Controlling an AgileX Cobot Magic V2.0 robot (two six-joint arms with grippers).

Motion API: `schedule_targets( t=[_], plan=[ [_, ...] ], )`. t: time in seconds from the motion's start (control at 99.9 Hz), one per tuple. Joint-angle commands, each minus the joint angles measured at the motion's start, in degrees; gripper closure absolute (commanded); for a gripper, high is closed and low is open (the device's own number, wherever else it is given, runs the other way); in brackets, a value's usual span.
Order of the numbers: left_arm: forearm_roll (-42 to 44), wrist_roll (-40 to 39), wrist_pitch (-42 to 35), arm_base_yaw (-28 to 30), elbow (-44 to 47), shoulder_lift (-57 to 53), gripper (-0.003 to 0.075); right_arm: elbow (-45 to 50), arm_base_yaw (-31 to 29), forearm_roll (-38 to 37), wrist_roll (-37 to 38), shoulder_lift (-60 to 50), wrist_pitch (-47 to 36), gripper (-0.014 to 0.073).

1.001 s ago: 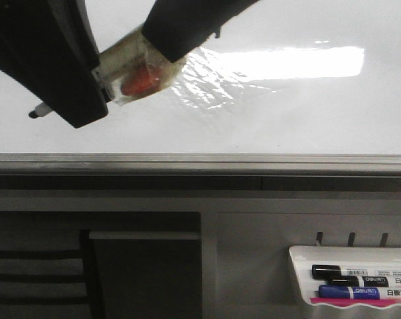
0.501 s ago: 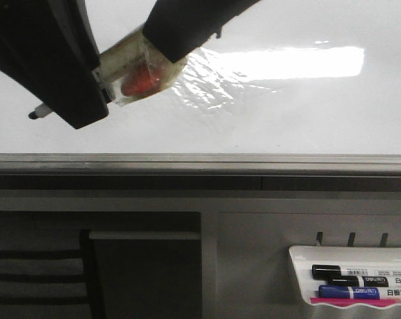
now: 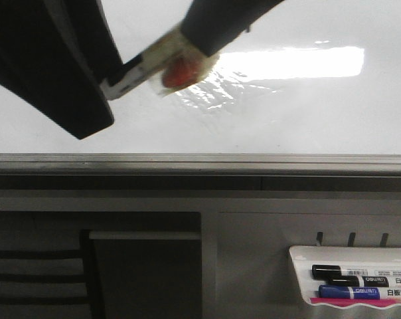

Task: Write number 7 on whiteboard

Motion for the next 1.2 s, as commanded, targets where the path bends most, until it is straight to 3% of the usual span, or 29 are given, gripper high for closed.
schedule_targets(
  t=[0.0, 0.17, 0.31, 0.461, 0.641, 0.801, 0.871, 0.931, 1.041, 1.191],
  plan=[
    [-1.72, -0.65, -1.78, -0.32, -1.77, -1.22, 0.0297, -2.33, -2.18, -4.02, 4.24, -3.46, 0.76, 0.0658],
    [-0.81, -0.65, -1.78, -0.32, -1.77, -1.33, 0.0335, -2.65, -5.50, -10.20, 8.96, -8.46, 5.32, 0.0658],
    [0.96, -7.68, -2.55, 1.12, -2.85, -3.51, 0.0361, -2.65, -6.61, -10.31, 10.31, -13.10, 7.76, 0.0658],
    [0.96, -14.35, -3.95, 5.99, -2.18, -11.16, 0.0400, -1.67, -9.74, -11.21, 20.49, -16.90, 3.97, 0.0657],
    [0.96, -16.80, -10.55, 12.22, 7.96, -23.11, 0.0436, 4.47, -11.59, -11.21, 24.03, -17.46, -4.17, 0.0657],
    [0.96, -17.20, -16.67, 16.33, 16.77, -30.51, 0.0471, 7.40, -11.59, -4.69, 24.29, -16.00, -7.89, 0.0657],
    [0.57, -17.20, -18.46, 17.22, 18.38, -31.80, 0.0491, 5.76, -11.59, -2.34, 28.27, -14.36, -9.64, 0.0657],
    [0.17, -17.20, -18.60, 17.45, 18.78, -31.84, 0.0507, 1.79, -11.71, -3.36, 33.70, -11.20, -7.00, 0.0657],
    [-0.88, -17.20, -18.60, 17.45, 18.81, -31.22, 0.0541, -3.82, -12.03, -4.29, 34.77, -5.81, -0.02, 0.0657],
    [-0.89, -17.20, -18.91, 17.45, 18.81, -30.49, 0.0575, -3.32, -9.22, -3.62, 36.07, -2.16, -7.80, 0.0657]
  ],
)
